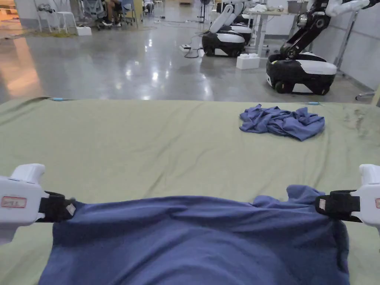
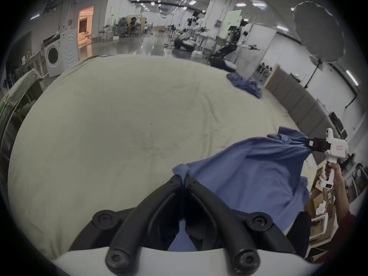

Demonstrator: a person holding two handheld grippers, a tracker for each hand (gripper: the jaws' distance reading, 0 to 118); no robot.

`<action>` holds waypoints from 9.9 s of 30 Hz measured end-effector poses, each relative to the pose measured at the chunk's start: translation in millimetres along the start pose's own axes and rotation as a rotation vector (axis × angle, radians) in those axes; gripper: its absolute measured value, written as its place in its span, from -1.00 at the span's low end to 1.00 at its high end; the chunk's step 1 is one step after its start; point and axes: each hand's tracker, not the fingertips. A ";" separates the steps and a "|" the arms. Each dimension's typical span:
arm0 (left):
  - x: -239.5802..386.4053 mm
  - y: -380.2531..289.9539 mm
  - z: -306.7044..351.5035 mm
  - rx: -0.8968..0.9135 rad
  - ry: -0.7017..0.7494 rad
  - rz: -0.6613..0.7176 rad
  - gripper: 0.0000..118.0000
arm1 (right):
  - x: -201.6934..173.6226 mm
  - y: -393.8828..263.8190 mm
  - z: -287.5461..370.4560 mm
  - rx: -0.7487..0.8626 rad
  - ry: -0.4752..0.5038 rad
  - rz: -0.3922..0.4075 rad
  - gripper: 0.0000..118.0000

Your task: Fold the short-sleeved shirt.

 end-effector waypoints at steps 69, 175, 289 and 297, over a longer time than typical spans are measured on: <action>-96.8 -174.2 24.1 -0.173 -0.470 0.670 1.00 | -167.9 -214.2 198.7 0.510 -0.014 0.199 -0.96; -39.1 -113.3 8.3 -0.249 -0.427 0.540 0.99 | -186.2 -187.1 181.9 0.399 0.046 0.156 -0.96; -28.1 -123.3 -56.8 -0.343 -0.595 0.524 -0.65 | -237.5 -223.2 -43.1 0.069 0.303 0.287 -0.96; -253.5 -73.5 102.9 -0.320 -0.293 0.503 -0.65 | -260.5 -212.6 3.3 0.080 0.334 0.359 -0.96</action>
